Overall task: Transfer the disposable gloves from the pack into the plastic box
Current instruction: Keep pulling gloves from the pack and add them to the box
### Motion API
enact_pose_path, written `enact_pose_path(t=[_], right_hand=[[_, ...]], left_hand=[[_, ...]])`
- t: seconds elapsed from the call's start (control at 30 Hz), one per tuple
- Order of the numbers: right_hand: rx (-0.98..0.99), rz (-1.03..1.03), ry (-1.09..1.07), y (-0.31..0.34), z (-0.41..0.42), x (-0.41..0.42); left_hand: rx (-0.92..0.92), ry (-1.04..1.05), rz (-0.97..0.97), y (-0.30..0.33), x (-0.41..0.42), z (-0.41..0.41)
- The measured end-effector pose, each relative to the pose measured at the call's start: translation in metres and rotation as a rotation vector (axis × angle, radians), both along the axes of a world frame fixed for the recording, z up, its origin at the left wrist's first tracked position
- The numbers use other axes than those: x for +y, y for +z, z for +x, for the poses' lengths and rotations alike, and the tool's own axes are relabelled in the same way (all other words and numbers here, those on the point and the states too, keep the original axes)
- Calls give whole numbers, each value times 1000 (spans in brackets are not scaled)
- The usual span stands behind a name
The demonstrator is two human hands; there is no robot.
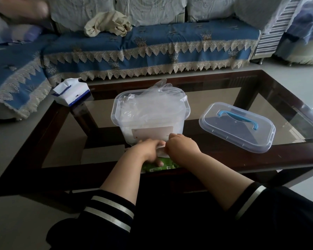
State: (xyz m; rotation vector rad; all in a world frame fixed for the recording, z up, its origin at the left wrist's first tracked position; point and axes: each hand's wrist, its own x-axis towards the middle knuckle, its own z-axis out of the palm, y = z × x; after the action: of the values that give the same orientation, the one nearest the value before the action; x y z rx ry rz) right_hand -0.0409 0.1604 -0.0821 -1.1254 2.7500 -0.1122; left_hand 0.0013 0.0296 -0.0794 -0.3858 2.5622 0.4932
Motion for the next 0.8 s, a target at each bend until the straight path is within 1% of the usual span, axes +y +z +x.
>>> enact_pose_path(t=[0.2,0.33,0.43,0.53,0.63,0.7,0.8], right_hand=[[-81,-10,26,6,-10,0],[-89,-30,4,6,-8,3],[-57,-4,-19,5,-2,3],[6,30,19,6,2,0],[18,14,40,6,1,-3],[-20,-24,24,8,-4,-1],[-144,-136,-10,14,-12,6]], left_hand=[[-18,-3,11,2,1,1],[-15,0,35,-2,0,0],[2,10,43,-3,2,0],[30,13,40,-5,2,1],[41,35,64,-3,2,4],[37,27,80,-3,2,5],[30,-23,60,0,3,6]])
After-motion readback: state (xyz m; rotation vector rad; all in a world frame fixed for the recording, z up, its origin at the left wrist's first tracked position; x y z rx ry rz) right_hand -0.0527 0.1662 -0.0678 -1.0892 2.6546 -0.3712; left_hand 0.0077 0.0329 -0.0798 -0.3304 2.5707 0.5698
